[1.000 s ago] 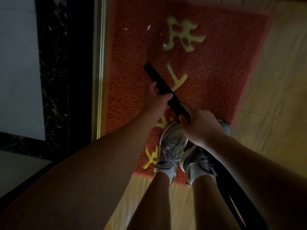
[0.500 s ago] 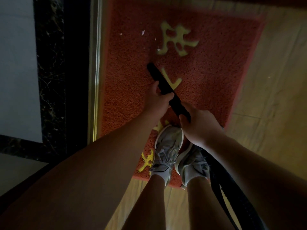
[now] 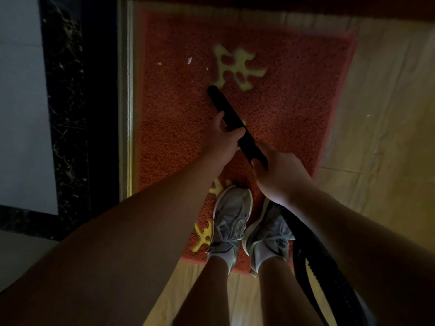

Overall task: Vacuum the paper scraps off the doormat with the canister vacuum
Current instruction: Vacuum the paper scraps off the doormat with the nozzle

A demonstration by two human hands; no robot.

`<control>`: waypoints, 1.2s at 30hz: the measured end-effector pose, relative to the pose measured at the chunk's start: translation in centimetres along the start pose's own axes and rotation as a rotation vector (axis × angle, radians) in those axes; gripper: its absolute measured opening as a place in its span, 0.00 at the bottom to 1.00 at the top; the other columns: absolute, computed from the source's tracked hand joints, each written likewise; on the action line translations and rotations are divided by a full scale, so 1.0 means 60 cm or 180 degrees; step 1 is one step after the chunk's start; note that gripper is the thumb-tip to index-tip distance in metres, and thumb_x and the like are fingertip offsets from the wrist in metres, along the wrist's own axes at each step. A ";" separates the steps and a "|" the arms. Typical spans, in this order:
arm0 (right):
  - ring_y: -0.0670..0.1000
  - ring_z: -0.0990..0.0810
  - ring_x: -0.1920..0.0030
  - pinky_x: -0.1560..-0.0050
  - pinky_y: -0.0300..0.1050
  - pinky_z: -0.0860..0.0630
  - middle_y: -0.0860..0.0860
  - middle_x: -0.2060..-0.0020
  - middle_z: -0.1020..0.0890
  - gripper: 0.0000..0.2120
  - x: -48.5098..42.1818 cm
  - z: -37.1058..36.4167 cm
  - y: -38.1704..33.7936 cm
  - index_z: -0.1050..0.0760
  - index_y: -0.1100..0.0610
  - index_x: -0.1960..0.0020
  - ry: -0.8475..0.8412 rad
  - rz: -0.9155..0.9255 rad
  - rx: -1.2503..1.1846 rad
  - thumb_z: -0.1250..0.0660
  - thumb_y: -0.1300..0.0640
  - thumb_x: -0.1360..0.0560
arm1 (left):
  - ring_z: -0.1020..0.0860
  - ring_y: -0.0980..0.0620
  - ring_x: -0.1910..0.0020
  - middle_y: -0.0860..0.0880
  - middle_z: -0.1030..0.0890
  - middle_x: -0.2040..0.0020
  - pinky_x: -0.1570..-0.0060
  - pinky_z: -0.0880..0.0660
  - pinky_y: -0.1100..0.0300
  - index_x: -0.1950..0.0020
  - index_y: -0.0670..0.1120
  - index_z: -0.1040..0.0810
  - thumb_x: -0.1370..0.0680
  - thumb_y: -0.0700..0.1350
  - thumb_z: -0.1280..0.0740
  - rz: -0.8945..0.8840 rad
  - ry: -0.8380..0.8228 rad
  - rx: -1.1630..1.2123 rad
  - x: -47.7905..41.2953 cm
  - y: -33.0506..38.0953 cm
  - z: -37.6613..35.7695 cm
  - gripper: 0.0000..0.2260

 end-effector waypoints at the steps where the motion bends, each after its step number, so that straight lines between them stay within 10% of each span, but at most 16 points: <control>1: 0.46 0.25 0.71 0.72 0.40 0.34 0.48 0.69 0.22 0.20 -0.003 0.004 0.001 0.34 0.46 0.26 0.0010 0.0005 0.0001 0.42 0.52 0.18 | 0.21 0.46 0.37 0.42 0.28 0.28 0.48 0.18 0.57 0.19 0.50 0.41 0.21 0.38 0.30 -0.0001 -0.0008 -0.0023 -0.001 0.004 -0.004 0.33; 36: 0.51 0.21 0.72 0.70 0.50 0.22 0.50 0.69 0.21 0.22 -0.036 0.041 -0.024 0.36 0.43 0.24 0.0083 -0.0109 -0.0047 0.42 0.52 0.17 | 0.21 0.45 0.38 0.41 0.25 0.30 0.62 0.18 0.62 0.20 0.49 0.38 0.22 0.37 0.30 0.0089 -0.0034 -0.0249 -0.062 0.044 -0.013 0.33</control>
Point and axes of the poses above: each hand's wrist, its own x-axis away from the middle knuckle, its own z-axis out of the back of the hand, y = z × x, the point moved 7 cm from there along -x, towards the middle knuckle
